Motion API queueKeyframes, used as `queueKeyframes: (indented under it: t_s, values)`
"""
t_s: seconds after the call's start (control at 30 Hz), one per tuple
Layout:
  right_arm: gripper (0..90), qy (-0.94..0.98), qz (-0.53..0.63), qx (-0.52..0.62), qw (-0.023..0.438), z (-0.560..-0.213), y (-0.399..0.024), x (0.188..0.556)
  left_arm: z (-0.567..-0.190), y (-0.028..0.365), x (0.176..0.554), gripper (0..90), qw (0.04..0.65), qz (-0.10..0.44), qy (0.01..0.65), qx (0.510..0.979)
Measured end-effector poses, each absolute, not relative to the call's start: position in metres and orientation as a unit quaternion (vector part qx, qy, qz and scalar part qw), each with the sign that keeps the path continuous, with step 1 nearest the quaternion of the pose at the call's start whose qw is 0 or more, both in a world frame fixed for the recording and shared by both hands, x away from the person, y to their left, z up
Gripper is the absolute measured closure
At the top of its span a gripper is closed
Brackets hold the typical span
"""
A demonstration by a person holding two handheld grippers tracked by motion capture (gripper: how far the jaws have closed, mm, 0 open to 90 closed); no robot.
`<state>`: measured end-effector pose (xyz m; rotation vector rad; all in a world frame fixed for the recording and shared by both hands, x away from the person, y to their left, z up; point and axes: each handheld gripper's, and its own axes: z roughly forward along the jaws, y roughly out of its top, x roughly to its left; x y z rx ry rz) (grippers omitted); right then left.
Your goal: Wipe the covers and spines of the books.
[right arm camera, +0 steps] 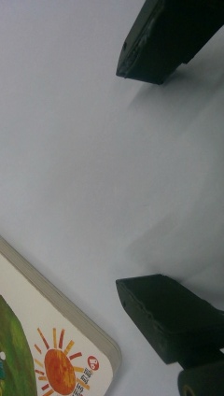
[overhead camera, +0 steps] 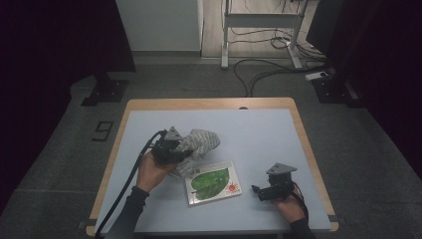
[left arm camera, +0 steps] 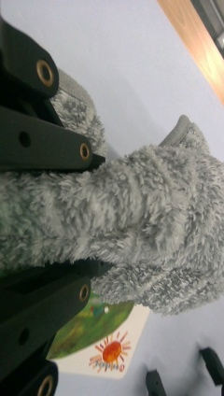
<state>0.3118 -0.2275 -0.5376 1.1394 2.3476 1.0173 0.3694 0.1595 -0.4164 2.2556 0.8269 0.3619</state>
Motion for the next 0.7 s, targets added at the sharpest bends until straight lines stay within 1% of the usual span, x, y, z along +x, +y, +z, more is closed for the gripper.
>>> queueKeyframes:
  t_s: [0.37,0.7]
  values:
    - [1.1,0.826,0.358,0.401,0.170,-0.538,-0.228,0.312,-0.413,0.201,0.375,68.1,0.340,0.168,0.359,0.853]
    - [1.0,0.826,0.358,0.400,0.170,-0.538,-0.228,0.312,-0.414,0.238,0.377,68.1,0.340,0.180,0.399,0.832]
